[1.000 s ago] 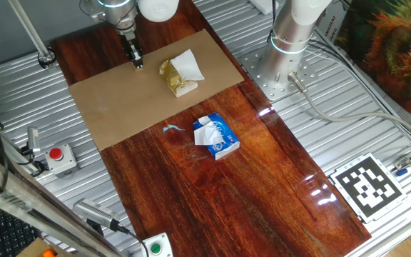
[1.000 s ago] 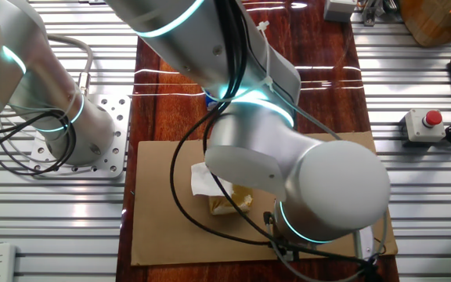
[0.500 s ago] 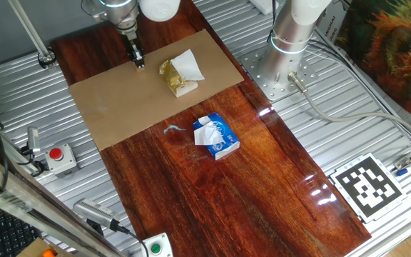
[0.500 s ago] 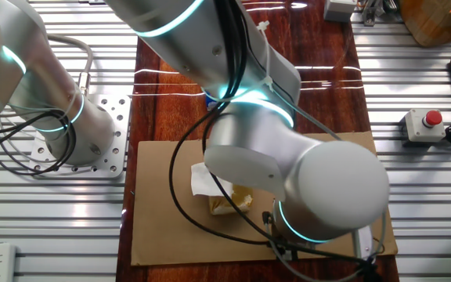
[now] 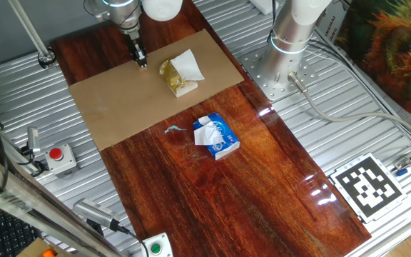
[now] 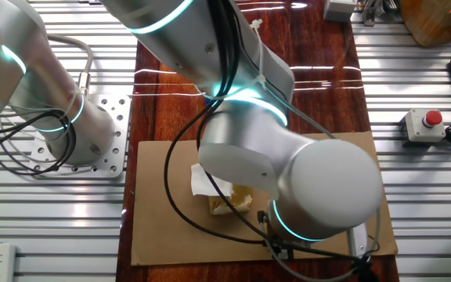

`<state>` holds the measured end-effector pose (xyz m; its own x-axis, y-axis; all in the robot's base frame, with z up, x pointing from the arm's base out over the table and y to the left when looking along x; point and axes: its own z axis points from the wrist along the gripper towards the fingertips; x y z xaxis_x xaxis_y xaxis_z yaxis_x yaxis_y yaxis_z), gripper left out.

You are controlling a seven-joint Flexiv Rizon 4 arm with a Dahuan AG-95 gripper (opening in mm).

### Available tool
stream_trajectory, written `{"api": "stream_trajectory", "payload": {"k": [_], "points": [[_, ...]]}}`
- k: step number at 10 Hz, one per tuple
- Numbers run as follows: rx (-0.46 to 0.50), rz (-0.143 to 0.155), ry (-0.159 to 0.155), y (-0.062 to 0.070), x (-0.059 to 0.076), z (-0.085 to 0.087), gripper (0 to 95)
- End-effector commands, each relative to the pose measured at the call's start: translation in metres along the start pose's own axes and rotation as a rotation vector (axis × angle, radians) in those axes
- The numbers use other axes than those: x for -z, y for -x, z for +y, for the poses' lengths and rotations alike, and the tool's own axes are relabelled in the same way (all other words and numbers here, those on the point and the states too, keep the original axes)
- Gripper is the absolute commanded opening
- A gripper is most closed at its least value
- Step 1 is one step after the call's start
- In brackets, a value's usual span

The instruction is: Hold a small block with the gripper and sweep it from left to right on the table

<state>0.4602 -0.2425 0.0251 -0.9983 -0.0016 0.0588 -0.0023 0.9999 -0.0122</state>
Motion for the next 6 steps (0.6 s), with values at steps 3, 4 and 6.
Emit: {"api": "stream_trajectory", "payload": {"k": [3,4,6], "points": [[0.007,-0.009,0.016,-0.0047,-0.0051,-0.0018,19.0],[0.0,-0.003,0.026,-0.0058,-0.0048,-0.0023,19.0],[0.004,-0.007,0.012,-0.0081,-0.0052,-0.0022,19.0]]}}
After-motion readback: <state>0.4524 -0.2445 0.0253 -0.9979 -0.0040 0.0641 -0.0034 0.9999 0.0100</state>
